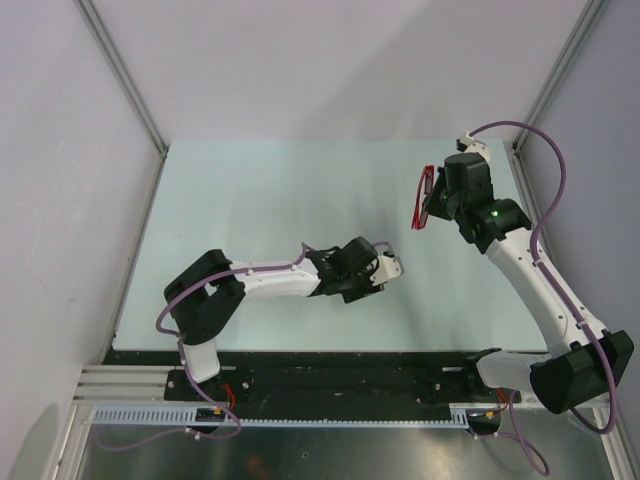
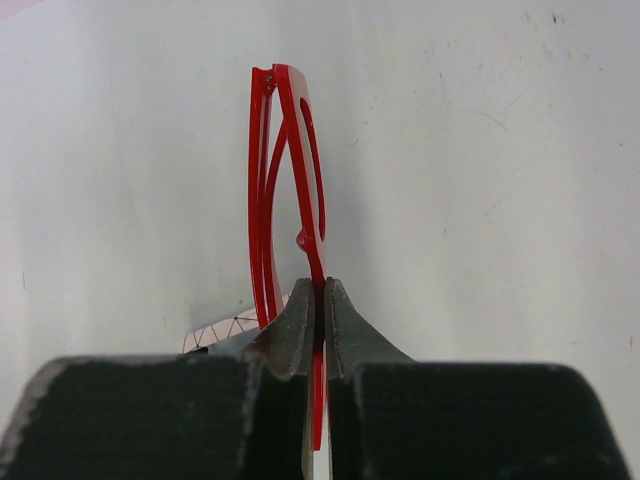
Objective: Organize the sunglasses
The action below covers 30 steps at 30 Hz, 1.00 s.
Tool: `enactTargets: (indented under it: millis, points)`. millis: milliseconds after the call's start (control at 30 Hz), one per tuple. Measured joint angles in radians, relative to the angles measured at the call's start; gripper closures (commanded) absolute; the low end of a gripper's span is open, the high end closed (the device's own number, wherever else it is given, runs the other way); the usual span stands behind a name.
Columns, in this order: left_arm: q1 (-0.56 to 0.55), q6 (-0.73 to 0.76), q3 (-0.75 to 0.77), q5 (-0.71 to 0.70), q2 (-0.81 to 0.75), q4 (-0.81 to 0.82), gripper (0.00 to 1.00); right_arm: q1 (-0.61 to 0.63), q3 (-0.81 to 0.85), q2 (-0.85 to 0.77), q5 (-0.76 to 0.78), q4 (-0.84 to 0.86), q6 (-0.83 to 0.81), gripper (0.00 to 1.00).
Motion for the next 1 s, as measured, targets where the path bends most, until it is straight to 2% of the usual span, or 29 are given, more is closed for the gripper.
enactTargets:
  millis: [33, 200, 267, 500, 633, 767, 1000]
  points:
    - [0.0, -0.001, 0.0, -0.01, 0.0, 0.001, 0.27, 0.0, 0.0, 0.0, -0.001, 0.0, 0.0, 1.0]
    - [0.0, -0.008, 0.0, -0.04, -0.015, 0.006, 0.11, 0.0, 0.0, 0.0, -0.002, 0.0, 0.0, 1.0]
    - [0.0, -0.012, 0.0, -0.045, -0.035, 0.006, 0.01, 0.0, 0.0, 0.0, -0.002, 0.0, 0.0, 1.0]
    - [0.0, -0.049, -0.008, -0.062, -0.174, 0.007, 0.0, 0.0, -0.007, 0.0, -0.003, 0.005, 0.0, 1.0]
    - [0.0, -0.116, -0.011, -0.154, -0.261, 0.006, 0.0, -0.005, -0.007, 0.0, -0.008, 0.007, 0.0, 1.0]
    - [0.023, -0.294, 0.017, -0.234, -0.311, -0.032, 0.0, -0.012, -0.007, 0.0, -0.009, 0.004, 0.001, 1.0]
    - [0.22, -0.752, 0.015, -0.173, -0.426, -0.093, 0.0, -0.013, -0.008, 0.0, 0.005, -0.051, 0.016, 1.0]
